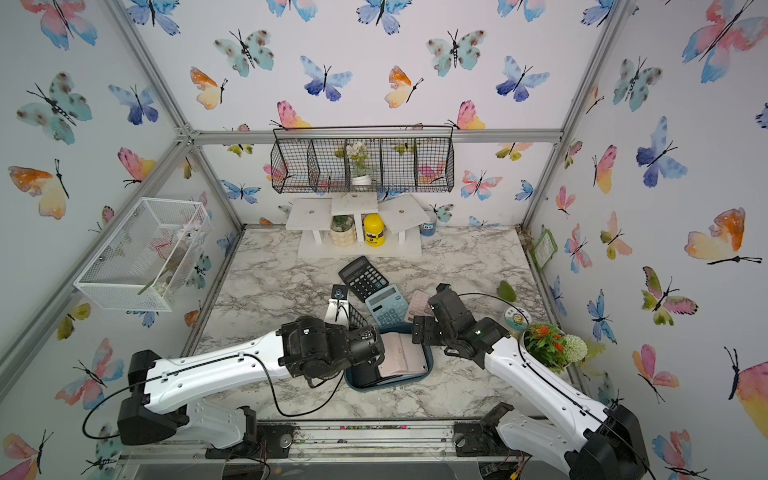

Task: Put the calculator in the storage box
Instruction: Place the calculator in the storage box.

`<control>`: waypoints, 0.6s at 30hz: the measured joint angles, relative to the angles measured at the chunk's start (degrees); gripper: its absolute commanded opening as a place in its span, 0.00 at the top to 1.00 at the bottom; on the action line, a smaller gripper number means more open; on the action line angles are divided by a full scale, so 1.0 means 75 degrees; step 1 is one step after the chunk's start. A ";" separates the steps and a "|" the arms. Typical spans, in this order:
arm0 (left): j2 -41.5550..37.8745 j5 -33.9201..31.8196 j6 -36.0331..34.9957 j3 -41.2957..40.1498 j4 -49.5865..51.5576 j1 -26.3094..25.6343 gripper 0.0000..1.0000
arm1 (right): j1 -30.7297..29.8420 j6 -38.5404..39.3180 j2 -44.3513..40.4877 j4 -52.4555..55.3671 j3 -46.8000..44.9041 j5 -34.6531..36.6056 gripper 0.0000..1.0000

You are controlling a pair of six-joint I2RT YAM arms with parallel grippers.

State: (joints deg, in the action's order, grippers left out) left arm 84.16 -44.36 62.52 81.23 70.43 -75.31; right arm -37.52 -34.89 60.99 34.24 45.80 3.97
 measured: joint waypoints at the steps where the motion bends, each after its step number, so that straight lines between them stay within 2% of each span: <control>1: 0.0108 -0.0017 0.0154 0.0006 0.0157 -0.0058 1.00 | 0.0029 0.0009 0.0000 -0.0003 0.0000 -0.0026 0.01; 5: 0.0522 -0.0023 0.0618 0.0058 0.0577 -0.0303 1.00 | 0.0157 0.0064 0.0000 -0.0006 0.0000 -0.0146 0.01; 18: 0.1810 -0.0023 0.1215 0.0335 0.1043 -0.0525 1.00 | 0.0425 0.0265 0.0079 -0.0064 0.0000 -0.0373 0.01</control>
State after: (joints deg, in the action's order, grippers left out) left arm 97.73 -44.53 71.64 83.74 78.26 -79.24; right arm -34.33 -32.91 61.58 33.76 45.80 1.17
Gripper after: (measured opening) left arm 0.133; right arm 0.987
